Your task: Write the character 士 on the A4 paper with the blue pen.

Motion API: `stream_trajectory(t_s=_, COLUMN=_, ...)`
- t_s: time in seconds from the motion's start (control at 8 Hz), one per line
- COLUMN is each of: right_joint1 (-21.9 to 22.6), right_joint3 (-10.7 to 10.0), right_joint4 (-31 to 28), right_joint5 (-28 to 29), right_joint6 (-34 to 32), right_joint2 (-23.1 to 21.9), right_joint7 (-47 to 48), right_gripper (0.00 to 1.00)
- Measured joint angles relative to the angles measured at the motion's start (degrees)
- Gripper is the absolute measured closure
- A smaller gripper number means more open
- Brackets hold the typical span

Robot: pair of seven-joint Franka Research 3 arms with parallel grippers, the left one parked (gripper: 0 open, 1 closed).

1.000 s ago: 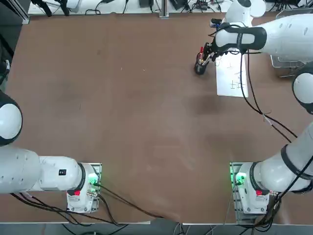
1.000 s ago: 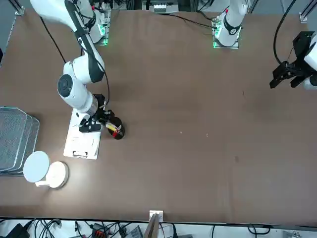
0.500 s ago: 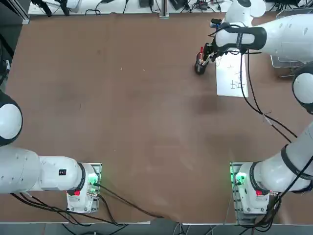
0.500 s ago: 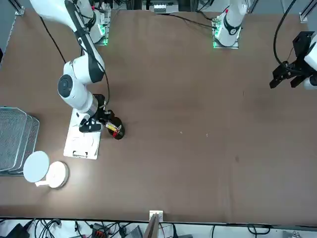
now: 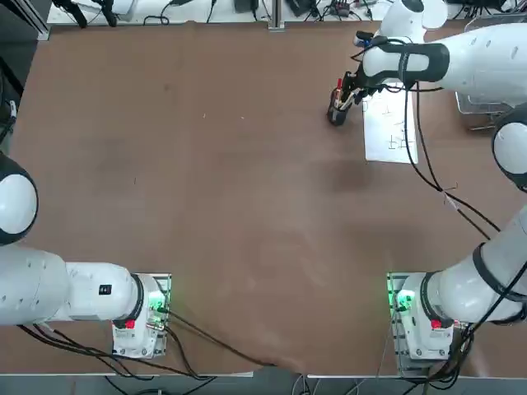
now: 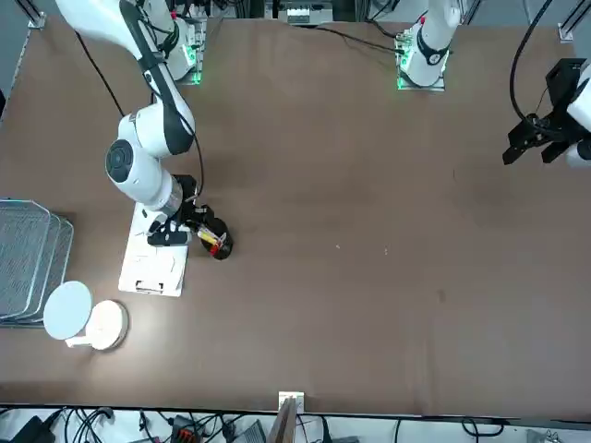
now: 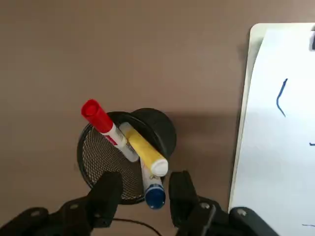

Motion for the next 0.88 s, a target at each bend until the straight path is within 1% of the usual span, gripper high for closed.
stream_trajectory(t_s=0.25, right_joint1=0.00, right_joint3=0.00, right_joint4=0.00, right_joint5=0.01, right_joint6=0.00, right_joint2=0.00, right_joint7=0.00, right_gripper=0.40)
stream_trajectory(t_s=0.88, right_joint1=-0.07, right_joint3=-0.21, right_joint4=0.00, right_joint5=0.01, right_joint6=0.00, right_joint2=0.00, right_joint7=-0.23, right_gripper=0.45)
